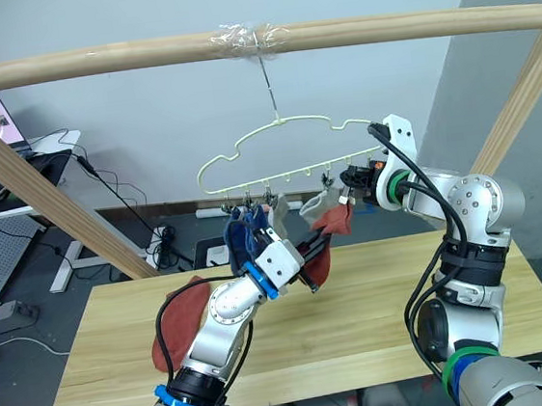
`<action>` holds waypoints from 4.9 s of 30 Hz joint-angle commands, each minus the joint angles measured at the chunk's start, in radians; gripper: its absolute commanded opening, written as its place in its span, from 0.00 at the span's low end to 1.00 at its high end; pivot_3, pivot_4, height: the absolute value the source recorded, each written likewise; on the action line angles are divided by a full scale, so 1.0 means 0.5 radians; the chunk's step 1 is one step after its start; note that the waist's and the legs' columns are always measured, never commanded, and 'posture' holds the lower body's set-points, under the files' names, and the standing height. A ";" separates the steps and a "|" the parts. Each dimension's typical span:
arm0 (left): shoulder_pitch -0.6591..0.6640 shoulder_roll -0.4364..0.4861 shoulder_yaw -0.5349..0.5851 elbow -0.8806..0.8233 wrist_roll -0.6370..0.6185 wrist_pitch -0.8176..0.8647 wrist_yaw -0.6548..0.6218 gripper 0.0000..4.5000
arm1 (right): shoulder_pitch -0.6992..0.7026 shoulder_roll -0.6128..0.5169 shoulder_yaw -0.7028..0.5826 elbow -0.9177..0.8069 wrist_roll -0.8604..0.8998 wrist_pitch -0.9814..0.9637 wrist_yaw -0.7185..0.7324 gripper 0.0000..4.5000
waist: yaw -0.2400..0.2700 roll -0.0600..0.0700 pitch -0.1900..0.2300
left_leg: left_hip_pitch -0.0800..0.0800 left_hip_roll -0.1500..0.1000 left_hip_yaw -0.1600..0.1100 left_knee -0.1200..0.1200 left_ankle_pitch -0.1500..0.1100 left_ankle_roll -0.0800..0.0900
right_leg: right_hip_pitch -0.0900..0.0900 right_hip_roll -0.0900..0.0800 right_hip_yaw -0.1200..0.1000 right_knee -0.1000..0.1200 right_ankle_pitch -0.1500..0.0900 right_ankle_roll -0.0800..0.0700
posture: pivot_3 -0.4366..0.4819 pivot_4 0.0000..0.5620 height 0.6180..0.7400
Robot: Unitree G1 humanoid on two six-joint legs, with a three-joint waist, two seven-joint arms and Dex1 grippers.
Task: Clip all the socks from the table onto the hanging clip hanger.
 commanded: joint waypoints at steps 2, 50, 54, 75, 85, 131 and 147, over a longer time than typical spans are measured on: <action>-0.079 -0.019 0.009 0.014 0.031 -0.116 0.048 0.00 | -0.036 0.011 -0.052 -0.024 0.014 0.019 -0.018 0.00 | 0.000 0.000 0.000 | 0.000 0.000 0.000 0.000 0.000 0.000 | 0.000 0.000 0.000 0.000 0.000 0.000 | 0.42 0.22 1.00; 0.579 0.334 0.365 -0.932 -0.775 1.434 -0.154 1.00 | 1.244 -0.220 0.734 -0.777 -0.576 -1.581 0.114 0.80 | -0.068 -0.001 0.001 | 0.005 0.002 0.003 0.001 0.000 0.000 | 0.001 0.003 0.005 0.002 0.000 0.003 | 0.46 0.23 1.00; 0.625 0.454 0.485 -1.148 -0.729 1.227 -0.162 1.00 | 1.253 -0.193 0.858 -0.664 -0.737 -1.909 0.120 0.58 | -0.055 -0.001 0.001 | 0.004 0.002 0.001 0.001 0.000 -0.001 | 0.001 0.003 0.004 0.001 0.000 0.003 | 0.49 0.21 1.00; 0.678 0.393 0.564 -1.476 -0.927 1.163 -0.077 1.00 | 0.707 0.093 0.770 0.165 -0.902 -2.258 -0.106 0.33 | 0.040 -0.001 0.001 | 0.004 0.002 0.003 0.000 0.000 -0.001 | 0.001 0.002 0.005 -0.001 0.002 0.000 | 0.54 0.22 1.00; 0.679 0.399 0.532 -1.500 -0.912 1.156 -0.038 1.00 | 0.597 0.135 0.767 0.325 -0.925 -2.323 -0.106 0.33 | 0.041 -0.001 0.001 | 0.005 0.002 0.003 0.000 0.000 -0.001 | 0.001 0.002 0.005 0.000 0.002 0.000 | 0.56 0.22 1.00; 0.644 0.357 0.432 -1.547 -1.028 1.183 0.006 1.00 | 0.443 0.159 0.755 0.497 -0.945 -2.443 -0.146 0.33 | 0.043 -0.001 0.001 | 0.005 0.002 0.003 0.000 0.000 -0.001 | 0.001 0.002 0.005 0.002 0.002 -0.001 | 0.56 0.23 1.00; 0.652 0.351 0.411 -1.552 -1.030 1.187 0.010 1.00 | 0.450 0.161 0.733 0.482 -0.942 -2.432 -0.151 0.00 | 0.043 -0.001 0.001 | 0.005 0.002 0.003 0.000 0.000 -0.001 | 0.001 0.002 0.005 0.002 0.002 -0.001 | 0.56 0.23 1.00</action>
